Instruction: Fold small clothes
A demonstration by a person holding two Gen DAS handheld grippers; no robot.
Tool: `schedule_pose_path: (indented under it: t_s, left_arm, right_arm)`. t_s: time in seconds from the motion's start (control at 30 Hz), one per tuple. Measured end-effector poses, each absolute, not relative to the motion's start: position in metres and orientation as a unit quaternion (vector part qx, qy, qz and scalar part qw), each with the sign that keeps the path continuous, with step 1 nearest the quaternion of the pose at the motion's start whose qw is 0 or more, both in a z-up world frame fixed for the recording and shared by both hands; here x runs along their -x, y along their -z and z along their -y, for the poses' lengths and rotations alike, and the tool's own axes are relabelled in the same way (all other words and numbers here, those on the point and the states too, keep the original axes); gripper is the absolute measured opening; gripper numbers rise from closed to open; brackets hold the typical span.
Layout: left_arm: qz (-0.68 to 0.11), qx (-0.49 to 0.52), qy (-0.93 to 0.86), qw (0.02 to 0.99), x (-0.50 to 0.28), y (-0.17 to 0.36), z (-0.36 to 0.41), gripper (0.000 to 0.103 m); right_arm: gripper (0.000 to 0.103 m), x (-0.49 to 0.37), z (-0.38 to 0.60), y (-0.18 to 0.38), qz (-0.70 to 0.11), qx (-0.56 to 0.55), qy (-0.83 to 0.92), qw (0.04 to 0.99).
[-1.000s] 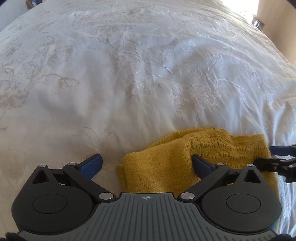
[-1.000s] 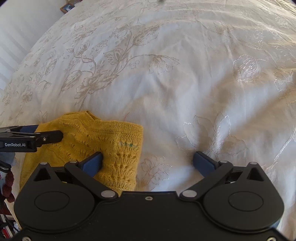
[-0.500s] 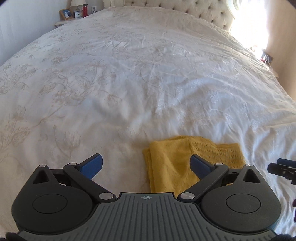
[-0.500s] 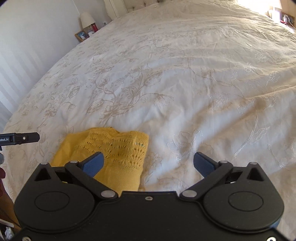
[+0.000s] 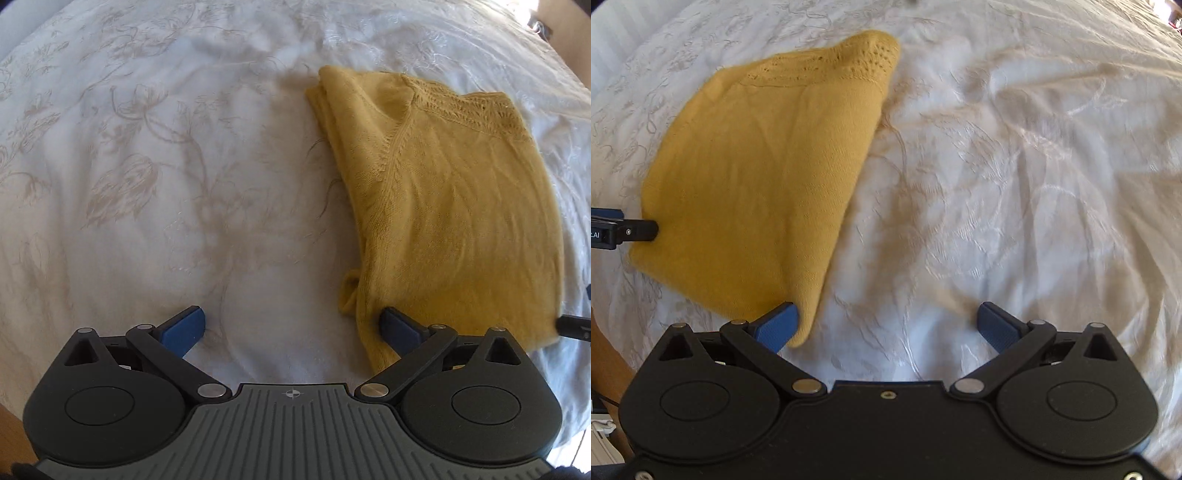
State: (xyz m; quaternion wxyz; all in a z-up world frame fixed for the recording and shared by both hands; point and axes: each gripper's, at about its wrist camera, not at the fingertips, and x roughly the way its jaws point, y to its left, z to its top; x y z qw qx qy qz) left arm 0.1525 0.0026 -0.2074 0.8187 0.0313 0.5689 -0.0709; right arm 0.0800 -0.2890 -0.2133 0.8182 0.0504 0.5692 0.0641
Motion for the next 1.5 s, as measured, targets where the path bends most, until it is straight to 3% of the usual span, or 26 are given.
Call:
schedule_pose_path:
  t_s: [0.4, 0.63, 0.87, 0.93, 1.0, 1.17, 1.5]
  left_arm:
    - [-0.434, -0.007, 0.071, 0.898, -0.073, 0.087, 0.013, 0.101]
    - [-0.415, -0.017, 0.040, 0.909, -0.044, 0.045, 0.025, 0.101]
    - [-0.433, 0.000, 0.059, 0.899, -0.019, 0.068, 0.015, 0.101]
    - [-0.451, 0.011, 0.062, 0.891, -0.021, 0.082, 0.008, 0.100]
    - [-0.464, 0.023, 0.057, 0.884, -0.022, 0.095, 0.001, 0.100]
    - [-0.480, 0.010, 0.067, 0.875, -0.041, 0.124, -0.006, 0.091]
    - [-0.468, -0.031, 0.136, 0.873, -0.090, 0.157, 0.008, 0.090]
  right_arm:
    - [0.102, -0.018, 0.276, 0.097, -0.431, -0.070, -0.036, 0.899]
    - [0.102, 0.014, 0.254, 0.060, -0.375, -0.060, -0.023, 0.925]
    - [0.102, 0.028, 0.247, 0.069, -0.393, -0.077, -0.046, 0.915]
    - [0.097, 0.028, 0.245, 0.079, -0.405, -0.086, -0.056, 0.909]
    - [0.081, 0.021, 0.244, 0.090, -0.426, -0.088, -0.056, 0.899]
    - [0.075, 0.002, 0.243, 0.115, -0.467, -0.100, -0.068, 0.876]
    - [0.074, -0.065, 0.254, 0.181, -0.535, -0.128, -0.081, 0.831]
